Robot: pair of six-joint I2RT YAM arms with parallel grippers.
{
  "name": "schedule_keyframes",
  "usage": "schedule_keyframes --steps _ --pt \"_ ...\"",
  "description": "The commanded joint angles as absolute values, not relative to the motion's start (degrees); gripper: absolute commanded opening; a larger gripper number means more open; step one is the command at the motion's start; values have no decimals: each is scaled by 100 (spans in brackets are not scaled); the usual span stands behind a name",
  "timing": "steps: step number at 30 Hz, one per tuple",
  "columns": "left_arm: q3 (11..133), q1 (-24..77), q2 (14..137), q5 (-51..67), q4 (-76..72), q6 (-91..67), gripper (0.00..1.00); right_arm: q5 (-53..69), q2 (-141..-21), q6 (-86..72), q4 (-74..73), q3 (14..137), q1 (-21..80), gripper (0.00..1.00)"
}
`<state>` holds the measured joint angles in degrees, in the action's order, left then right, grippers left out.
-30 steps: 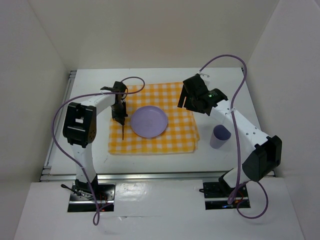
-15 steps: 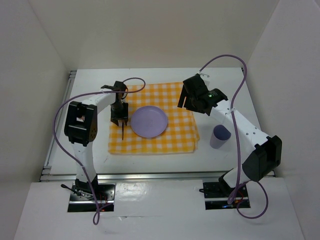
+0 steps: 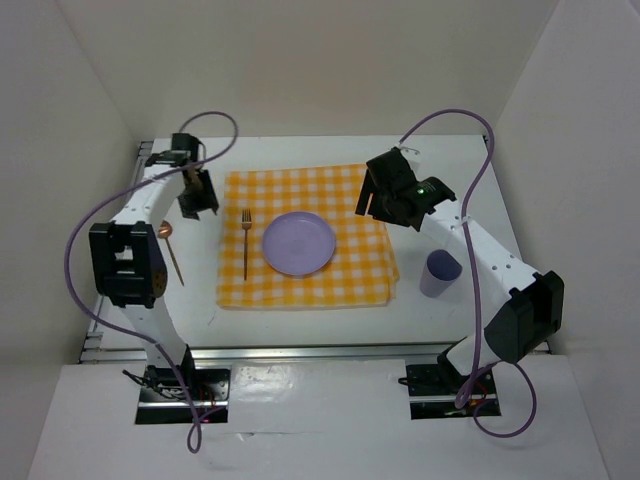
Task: Set the dinner table for one person
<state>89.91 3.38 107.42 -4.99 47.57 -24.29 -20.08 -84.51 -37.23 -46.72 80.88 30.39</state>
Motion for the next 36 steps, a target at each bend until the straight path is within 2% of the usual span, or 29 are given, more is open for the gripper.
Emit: schedule_keyframes --steps 1,6,9,16,24,32,36 --pt "9018 -701 10679 -852 4772 -2812 55 -2065 -8270 -3683 -4482 8042 2988 79" --pt "8745 -1230 11029 -1011 4439 -2366 54 -1934 -8437 -3569 -4421 8164 2988 79" --pt "8842 -1292 11188 -547 4518 -2014 53 -1881 -8727 -3568 -4499 8497 2988 79" --pt "8570 -1545 11452 -1011 4526 -2425 53 -1828 -8991 -3516 -4693 8947 2988 79" --pt "7745 -1942 10962 -1001 4035 -2488 54 -1828 -8938 -3516 -4755 8895 2988 79" --pt "7523 -2118 11082 -519 3929 -2224 53 -1828 -9114 -3516 -4860 9131 2988 79" --pt "7523 -2179 11328 -203 3999 -2119 48 -1828 -9176 -3516 -4913 9263 2988 79"
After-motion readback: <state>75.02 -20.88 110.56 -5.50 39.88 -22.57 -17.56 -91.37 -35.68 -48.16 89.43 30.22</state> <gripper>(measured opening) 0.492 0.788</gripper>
